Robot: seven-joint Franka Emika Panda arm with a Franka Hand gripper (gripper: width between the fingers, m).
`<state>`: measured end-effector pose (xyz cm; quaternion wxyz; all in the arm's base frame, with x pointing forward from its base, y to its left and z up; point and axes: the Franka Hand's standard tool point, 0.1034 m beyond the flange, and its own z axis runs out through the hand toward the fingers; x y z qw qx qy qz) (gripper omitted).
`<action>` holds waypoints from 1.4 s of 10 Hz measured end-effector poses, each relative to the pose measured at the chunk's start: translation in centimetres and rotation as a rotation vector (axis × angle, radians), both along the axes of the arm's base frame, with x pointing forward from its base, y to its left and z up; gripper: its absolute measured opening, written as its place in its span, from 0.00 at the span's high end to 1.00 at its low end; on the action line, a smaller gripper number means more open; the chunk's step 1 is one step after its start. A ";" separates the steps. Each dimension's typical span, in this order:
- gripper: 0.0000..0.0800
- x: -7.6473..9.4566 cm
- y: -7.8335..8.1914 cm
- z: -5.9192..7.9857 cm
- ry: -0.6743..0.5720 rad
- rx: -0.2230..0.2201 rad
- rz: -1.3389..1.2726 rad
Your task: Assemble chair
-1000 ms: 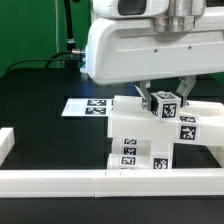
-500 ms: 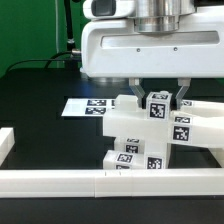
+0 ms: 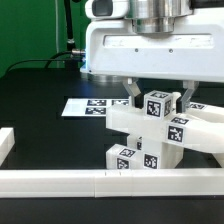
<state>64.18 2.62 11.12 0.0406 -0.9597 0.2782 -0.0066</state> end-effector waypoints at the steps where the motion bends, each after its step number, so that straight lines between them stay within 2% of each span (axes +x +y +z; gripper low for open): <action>1: 0.22 0.0 0.3 0.9 -0.012 0.003 0.031; 2: 0.22 -0.3 0.6 2.0 -0.022 0.008 0.053; 4: 0.20 -2.1 1.1 5.1 -0.042 0.029 0.057; 8: 0.19 -2.3 1.0 4.4 -0.032 0.027 0.052; 9: 0.19 -2.6 1.6 4.2 -0.029 0.027 0.044; 10: 0.19 -3.9 2.6 4.0 -0.044 0.025 0.062; 12: 0.19 -8.1 4.2 3.0 -0.045 0.021 0.075; 14: 0.19 -7.3 3.8 3.1 -0.046 0.020 0.073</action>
Offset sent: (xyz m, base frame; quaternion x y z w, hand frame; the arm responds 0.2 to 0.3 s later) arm -0.0541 0.0205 0.0649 0.0332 -0.0335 0.0435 0.9979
